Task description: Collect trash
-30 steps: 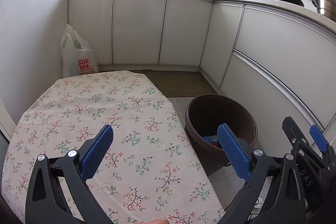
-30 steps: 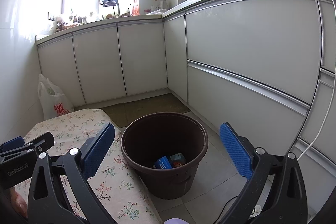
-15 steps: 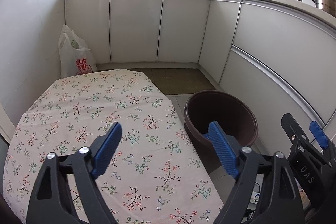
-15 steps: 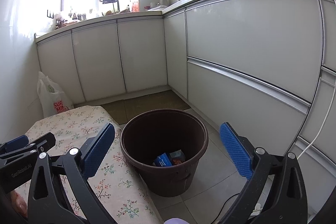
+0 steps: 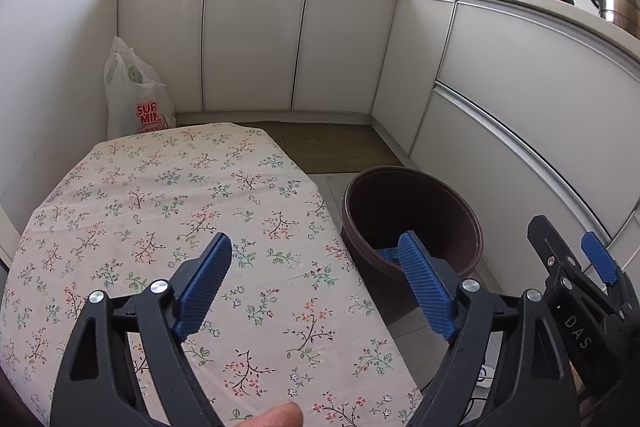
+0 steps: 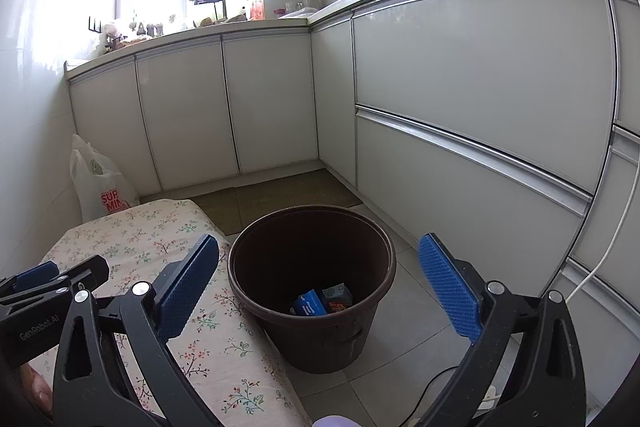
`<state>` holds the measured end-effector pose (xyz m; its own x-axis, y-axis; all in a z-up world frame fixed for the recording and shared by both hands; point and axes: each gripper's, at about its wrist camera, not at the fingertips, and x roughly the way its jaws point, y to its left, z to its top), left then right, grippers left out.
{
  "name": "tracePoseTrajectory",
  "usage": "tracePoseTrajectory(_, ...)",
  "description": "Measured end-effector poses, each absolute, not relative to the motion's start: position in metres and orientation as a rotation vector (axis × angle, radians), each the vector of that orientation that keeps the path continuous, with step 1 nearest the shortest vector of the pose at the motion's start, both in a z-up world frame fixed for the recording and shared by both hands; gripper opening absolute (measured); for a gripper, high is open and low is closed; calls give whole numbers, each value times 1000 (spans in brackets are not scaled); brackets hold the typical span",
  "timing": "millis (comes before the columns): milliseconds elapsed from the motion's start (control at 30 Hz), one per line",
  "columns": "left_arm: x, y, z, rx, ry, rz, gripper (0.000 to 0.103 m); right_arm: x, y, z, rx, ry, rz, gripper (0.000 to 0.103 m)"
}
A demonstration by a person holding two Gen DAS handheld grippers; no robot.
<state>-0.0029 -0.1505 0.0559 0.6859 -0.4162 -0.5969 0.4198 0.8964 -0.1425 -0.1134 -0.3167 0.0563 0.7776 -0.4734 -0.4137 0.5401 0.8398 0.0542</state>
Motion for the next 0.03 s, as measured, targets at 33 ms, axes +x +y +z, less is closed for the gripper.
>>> tracePoseTrajectory(33, -3, -150, 57, 5, 664, -467, 83, -113, -317, 56, 172, 401, -551, 96)
